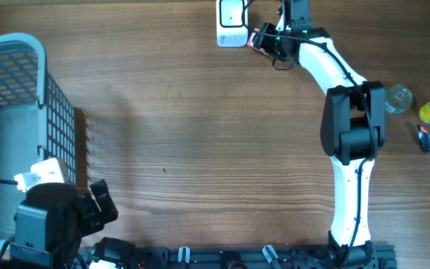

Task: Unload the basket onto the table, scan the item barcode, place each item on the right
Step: 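Hold the tissue pack barcode against the scanner window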

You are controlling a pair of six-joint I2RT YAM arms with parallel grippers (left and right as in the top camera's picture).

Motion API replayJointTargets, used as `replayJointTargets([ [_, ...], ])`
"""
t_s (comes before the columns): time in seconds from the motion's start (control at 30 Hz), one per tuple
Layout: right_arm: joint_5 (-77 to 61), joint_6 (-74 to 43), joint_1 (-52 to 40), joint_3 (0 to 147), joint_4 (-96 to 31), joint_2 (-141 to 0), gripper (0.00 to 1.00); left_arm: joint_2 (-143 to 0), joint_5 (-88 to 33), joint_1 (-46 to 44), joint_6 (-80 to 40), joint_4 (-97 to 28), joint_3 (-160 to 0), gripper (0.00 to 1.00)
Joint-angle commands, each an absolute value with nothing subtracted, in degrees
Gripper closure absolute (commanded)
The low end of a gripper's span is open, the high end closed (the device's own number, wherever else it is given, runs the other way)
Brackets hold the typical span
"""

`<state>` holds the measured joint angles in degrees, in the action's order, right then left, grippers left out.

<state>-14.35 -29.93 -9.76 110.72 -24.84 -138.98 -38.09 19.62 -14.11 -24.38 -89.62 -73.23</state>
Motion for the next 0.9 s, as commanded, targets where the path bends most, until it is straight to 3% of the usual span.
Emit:
replayJointTargets([
  [0.0, -14.52, -24.12, -9.93, 110.67, -25.91, -134.58, 0.39, -38.0, 20.18, -13.87, -25.12, -89.45, -73.34, 0.0],
  [0.23, -13.39, -16.05, -12.34, 110.67, -22.37, -130.58, 0.39, -38.0, 20.16, -13.87, -25.12, -89.45, -73.34, 0.0],
  [0.37, -12.49, -12.36, -14.11, 110.65, -13.23, -130.67, 0.41, -38.0, 20.18, -13.87, -25.12, -89.45, -73.34, 0.0],
  [0.6, -2.79, 4.12, -19.29, 110.5, 2.13, -133.97, 0.4, -38.0, 20.18, -13.87, -25.12, -89.43, -73.34, 0.0],
  [0.87, 0.1, 6.02, -19.81, 110.5, 9.91, -141.25, 0.41, -38.0, 20.23, -13.87, -25.12, -89.41, -73.34, 0.0],
])
